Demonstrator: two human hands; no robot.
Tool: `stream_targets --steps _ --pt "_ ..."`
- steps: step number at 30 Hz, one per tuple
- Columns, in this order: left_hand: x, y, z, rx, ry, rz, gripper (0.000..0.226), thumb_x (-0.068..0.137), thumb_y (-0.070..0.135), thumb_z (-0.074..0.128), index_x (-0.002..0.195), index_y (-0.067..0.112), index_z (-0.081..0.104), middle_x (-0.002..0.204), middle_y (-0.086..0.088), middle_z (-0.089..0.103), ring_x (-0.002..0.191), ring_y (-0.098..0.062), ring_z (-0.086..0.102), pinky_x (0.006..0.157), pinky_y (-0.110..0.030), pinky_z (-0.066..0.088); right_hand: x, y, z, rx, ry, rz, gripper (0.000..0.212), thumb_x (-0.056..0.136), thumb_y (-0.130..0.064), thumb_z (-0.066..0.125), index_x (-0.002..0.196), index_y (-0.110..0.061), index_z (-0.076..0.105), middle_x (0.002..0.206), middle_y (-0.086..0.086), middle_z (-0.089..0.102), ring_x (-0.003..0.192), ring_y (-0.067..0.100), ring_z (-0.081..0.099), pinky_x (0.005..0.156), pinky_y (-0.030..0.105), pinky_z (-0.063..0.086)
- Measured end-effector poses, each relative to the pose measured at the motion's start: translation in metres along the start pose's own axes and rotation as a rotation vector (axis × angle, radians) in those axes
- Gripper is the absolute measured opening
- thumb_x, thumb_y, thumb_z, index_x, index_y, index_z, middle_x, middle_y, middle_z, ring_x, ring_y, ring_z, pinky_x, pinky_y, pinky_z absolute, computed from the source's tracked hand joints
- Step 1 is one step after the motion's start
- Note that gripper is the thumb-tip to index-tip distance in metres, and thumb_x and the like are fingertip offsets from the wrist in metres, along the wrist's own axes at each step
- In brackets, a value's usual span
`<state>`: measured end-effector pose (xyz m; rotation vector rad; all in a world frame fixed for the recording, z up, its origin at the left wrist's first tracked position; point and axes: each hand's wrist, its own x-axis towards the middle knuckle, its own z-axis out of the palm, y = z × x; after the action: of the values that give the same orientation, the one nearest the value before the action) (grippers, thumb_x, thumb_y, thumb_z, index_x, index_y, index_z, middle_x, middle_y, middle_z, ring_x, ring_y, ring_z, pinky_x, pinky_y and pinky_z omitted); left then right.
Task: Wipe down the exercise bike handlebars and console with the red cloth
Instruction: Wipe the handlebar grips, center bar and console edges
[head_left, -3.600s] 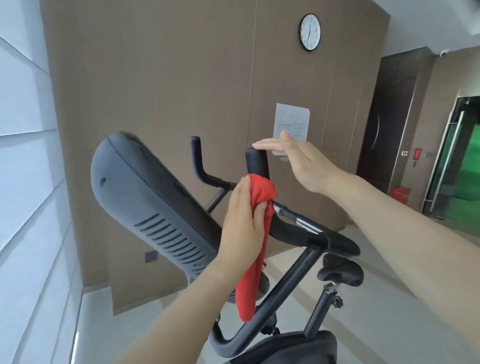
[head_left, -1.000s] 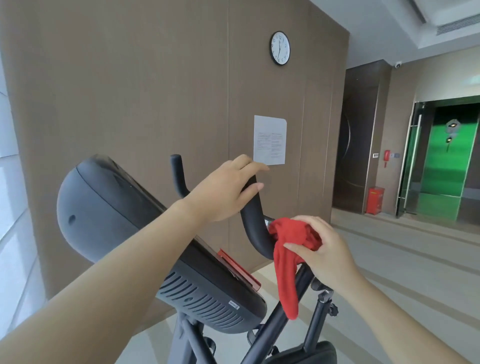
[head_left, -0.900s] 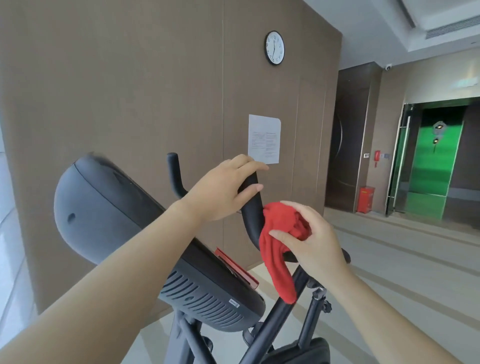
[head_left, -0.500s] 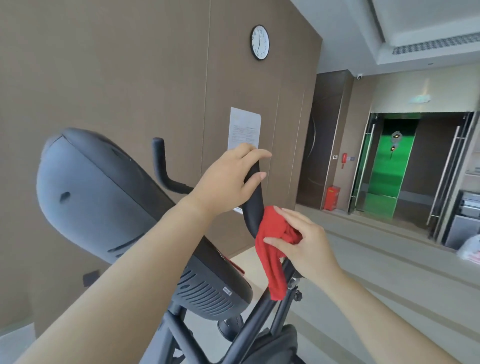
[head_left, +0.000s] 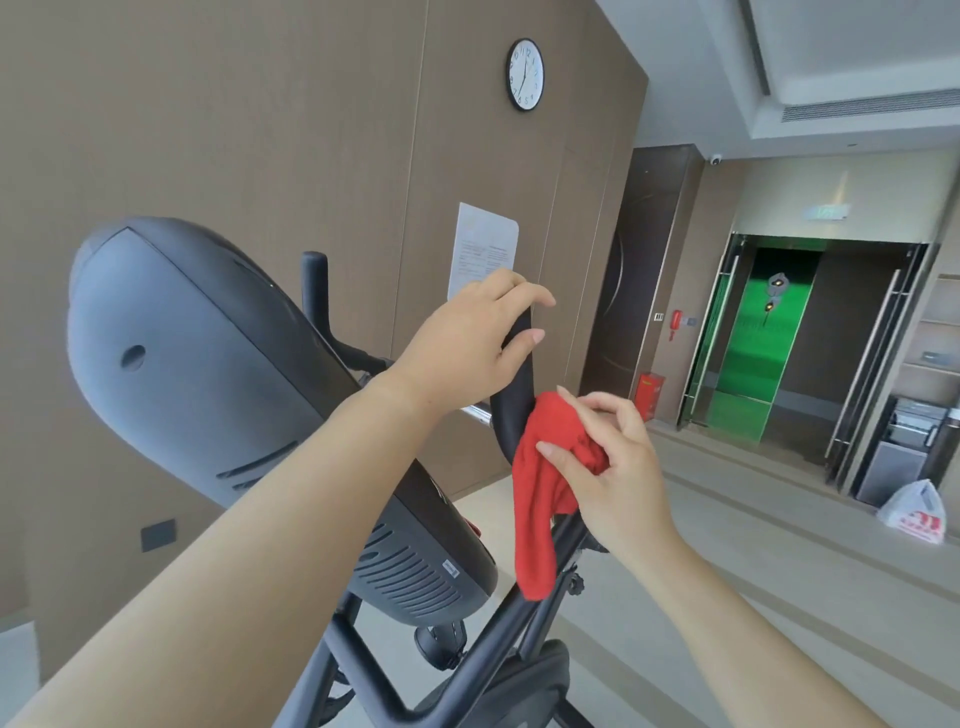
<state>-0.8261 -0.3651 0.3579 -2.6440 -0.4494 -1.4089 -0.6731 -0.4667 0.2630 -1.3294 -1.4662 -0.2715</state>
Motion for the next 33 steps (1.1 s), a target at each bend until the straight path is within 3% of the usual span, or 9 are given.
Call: stream_targets --steps 3,10,15,20,29,33 --pt "0.0 0.001 0.0 0.01 -0.003 0.003 0.03 0.094 0.025 0.048 0.123 0.02 0.053 0.119 0.001 0.052 0.1 -0.023 0.051 0.083 -0.039 0.046 0.0 -0.004 0.009 -0.01 0.014 -0.021 0.051 0.077 -0.026 0.073 0.125 -0.029 0.056 0.115 -0.023 0.05 0.106 -0.007 0.049 0.088 0.003 0.034" --pt "-0.001 0.002 -0.002 0.012 -0.008 0.0 0.032 0.096 0.024 0.046 0.126 0.019 0.051 0.119 -0.001 0.051 0.1 -0.021 0.049 0.081 -0.03 0.041 -0.019 0.017 0.0 -0.14 -0.069 -0.033 0.049 0.075 -0.031 0.074 0.121 -0.017 0.061 0.123 -0.017 0.054 0.114 -0.001 0.052 0.098 0.025 0.044" --pt "-0.002 0.002 -0.001 -0.041 -0.018 -0.03 0.035 0.095 0.019 0.046 0.129 0.02 0.049 0.123 -0.001 0.049 0.105 -0.023 0.047 0.084 -0.03 0.039 -0.015 -0.003 -0.001 -0.048 0.062 -0.05 0.048 0.072 -0.022 0.078 0.117 -0.018 0.064 0.116 -0.011 0.061 0.109 -0.001 0.055 0.096 0.019 0.043" --pt "-0.001 0.005 -0.003 -0.036 -0.021 -0.037 0.035 0.094 0.019 0.047 0.129 0.019 0.049 0.124 -0.002 0.049 0.104 -0.023 0.047 0.084 -0.031 0.04 0.001 -0.033 0.021 0.035 0.247 -0.024 0.05 0.071 -0.024 0.079 0.117 -0.018 0.064 0.111 -0.017 0.06 0.106 -0.004 0.055 0.092 0.008 0.039" --pt "0.0 0.004 -0.005 -0.019 -0.038 -0.032 0.033 0.094 0.019 0.046 0.127 0.021 0.049 0.124 0.001 0.049 0.104 -0.025 0.048 0.086 -0.04 0.045 -0.011 -0.025 0.038 -0.168 0.264 -0.064 0.053 0.073 -0.034 0.075 0.121 -0.013 0.062 0.121 -0.002 0.062 0.112 0.013 0.058 0.097 0.028 0.046" --pt "0.0 0.004 -0.008 -0.025 -0.061 -0.034 0.032 0.095 0.019 0.045 0.126 0.022 0.049 0.127 0.002 0.048 0.109 -0.023 0.046 0.088 -0.036 0.042 -0.022 -0.009 0.028 -0.227 0.191 -0.07 0.053 0.07 -0.026 0.08 0.118 -0.011 0.063 0.118 -0.012 0.056 0.111 0.014 0.06 0.097 0.031 0.046"
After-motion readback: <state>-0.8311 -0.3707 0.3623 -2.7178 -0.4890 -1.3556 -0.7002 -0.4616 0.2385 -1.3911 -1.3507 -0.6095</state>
